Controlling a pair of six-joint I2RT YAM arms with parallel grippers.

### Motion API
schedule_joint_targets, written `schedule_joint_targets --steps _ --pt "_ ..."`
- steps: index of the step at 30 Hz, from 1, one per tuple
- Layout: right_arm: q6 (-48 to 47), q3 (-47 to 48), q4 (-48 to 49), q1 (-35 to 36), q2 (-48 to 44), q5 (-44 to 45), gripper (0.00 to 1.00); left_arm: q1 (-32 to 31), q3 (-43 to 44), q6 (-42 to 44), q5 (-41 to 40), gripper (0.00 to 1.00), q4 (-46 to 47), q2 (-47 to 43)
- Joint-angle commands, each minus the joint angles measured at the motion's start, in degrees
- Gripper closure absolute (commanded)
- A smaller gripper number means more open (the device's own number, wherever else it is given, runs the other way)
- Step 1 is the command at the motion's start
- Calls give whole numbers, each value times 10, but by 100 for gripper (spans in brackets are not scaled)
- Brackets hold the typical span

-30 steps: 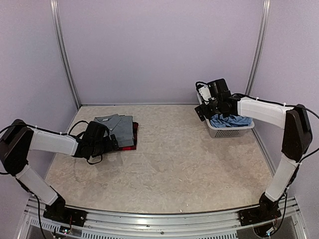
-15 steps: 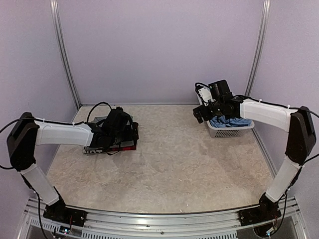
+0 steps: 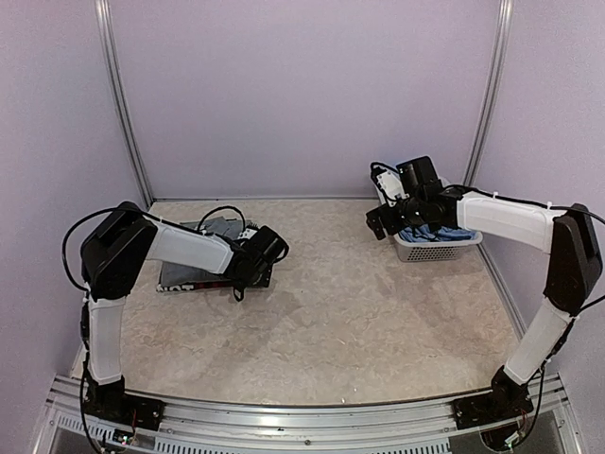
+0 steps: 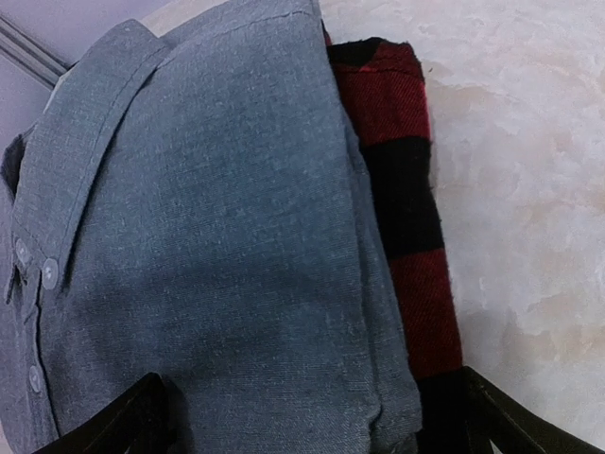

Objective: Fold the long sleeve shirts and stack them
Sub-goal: Move the square-folded shirt to the corner of the board.

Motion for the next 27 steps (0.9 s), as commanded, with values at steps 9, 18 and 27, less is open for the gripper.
schedule_joint_targets --steps 9,18,27 --pt "17 -3 15 17 2 -21 0 61 -42 78 -36 9 0 -5" --pt "17 -4 13 19 2 -18 0 136 -31 101 24 8 -22 -17" --pt "17 5 8 19 13 -6 1 202 -54 140 41 4 -40 -26"
